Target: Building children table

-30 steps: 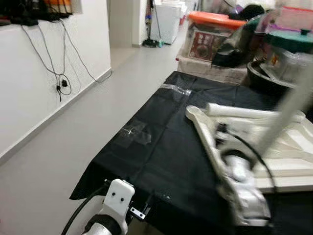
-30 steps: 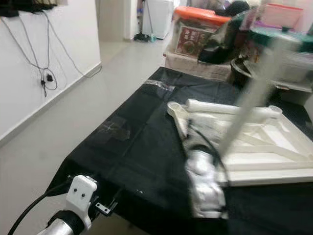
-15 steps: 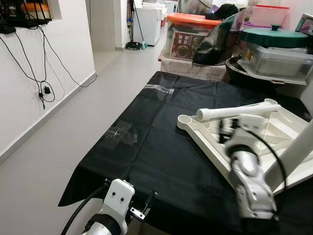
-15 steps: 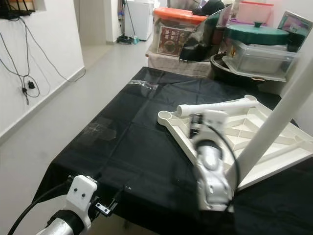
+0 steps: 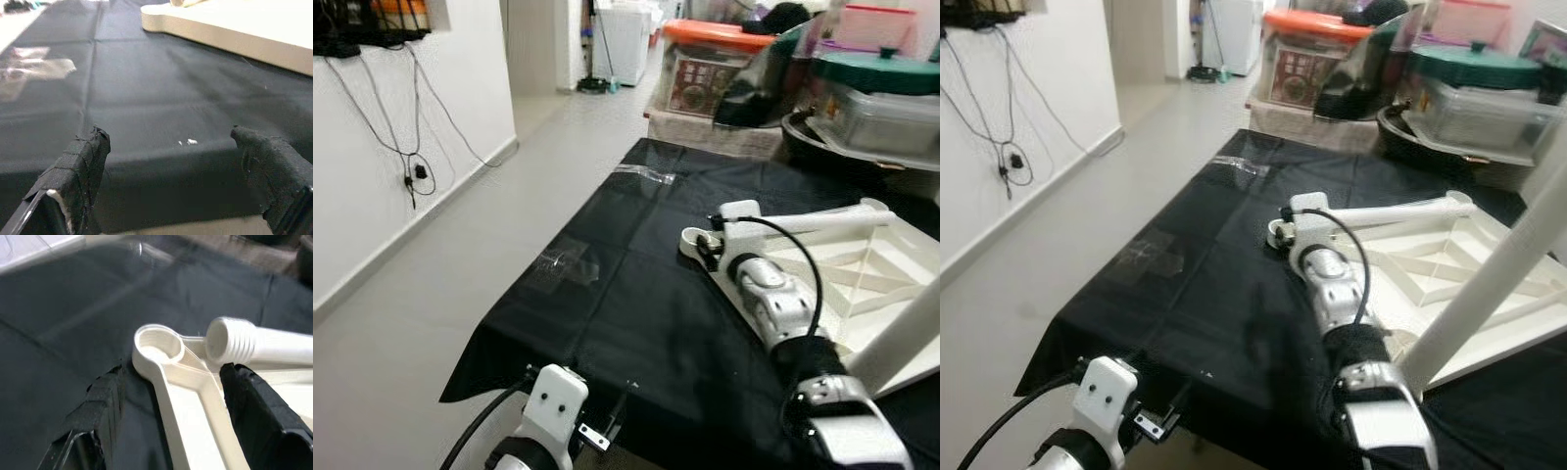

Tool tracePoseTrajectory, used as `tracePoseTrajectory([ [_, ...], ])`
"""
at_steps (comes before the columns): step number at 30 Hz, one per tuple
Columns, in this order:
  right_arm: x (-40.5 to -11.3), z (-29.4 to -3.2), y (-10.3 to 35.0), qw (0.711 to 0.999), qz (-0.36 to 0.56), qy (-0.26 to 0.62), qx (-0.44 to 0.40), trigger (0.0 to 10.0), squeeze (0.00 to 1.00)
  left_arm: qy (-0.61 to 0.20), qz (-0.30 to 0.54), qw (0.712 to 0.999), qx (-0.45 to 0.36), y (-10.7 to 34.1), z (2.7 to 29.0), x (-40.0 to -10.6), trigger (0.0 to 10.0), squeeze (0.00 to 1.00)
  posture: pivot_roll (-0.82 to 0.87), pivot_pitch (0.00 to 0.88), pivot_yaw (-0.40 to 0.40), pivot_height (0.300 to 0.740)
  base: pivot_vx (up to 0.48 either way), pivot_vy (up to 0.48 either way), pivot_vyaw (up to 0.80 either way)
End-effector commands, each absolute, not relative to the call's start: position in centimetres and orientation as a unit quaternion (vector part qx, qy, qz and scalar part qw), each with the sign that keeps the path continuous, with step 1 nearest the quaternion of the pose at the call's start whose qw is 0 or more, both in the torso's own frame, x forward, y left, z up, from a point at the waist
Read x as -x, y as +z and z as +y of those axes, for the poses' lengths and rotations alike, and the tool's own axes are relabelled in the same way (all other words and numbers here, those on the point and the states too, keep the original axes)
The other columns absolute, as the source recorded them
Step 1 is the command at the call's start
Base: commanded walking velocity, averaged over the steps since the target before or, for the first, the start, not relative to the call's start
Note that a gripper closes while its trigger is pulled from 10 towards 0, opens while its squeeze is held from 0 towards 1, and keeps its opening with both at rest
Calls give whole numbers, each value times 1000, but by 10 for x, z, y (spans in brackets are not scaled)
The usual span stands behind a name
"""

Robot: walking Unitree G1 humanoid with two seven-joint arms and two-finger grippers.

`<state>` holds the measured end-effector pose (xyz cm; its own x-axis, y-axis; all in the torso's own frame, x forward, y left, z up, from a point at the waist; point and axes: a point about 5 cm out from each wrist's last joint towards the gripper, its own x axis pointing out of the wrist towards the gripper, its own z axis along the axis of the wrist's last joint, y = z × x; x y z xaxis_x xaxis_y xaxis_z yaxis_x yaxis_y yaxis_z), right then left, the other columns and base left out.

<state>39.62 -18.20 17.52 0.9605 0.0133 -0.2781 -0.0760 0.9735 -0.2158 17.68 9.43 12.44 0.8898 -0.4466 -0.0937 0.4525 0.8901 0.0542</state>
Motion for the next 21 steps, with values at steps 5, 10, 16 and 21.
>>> tracePoseTrajectory([
  [5, -396, -193, 159, 969, 210, 28, 127, 10000, 0, -239, 43, 970, -30, 130, 91, -169, 10000, 0, 213, 126, -109, 740, 0, 0, 0],
  [10, -395, -201, 151, 959, 244, 36, 138, 10000, 0, -240, 48, 969, -21, 133, 89, -163, 10000, 0, 210, 158, -113, 740, 0, 0, 0],
  [16, -390, -206, 141, 945, 281, 58, 156, 10000, 0, -241, 53, 969, -12, 134, 88, -158, 10000, 0, 205, 173, -112, 740, 0, 0, 0],
  [21, -385, -203, 133, 921, 328, 125, 169, 10000, 0, -242, 56, 969, -6, 136, 86, -155, 10000, 0, 197, 186, -120, 740, 0, 0, 0],
])
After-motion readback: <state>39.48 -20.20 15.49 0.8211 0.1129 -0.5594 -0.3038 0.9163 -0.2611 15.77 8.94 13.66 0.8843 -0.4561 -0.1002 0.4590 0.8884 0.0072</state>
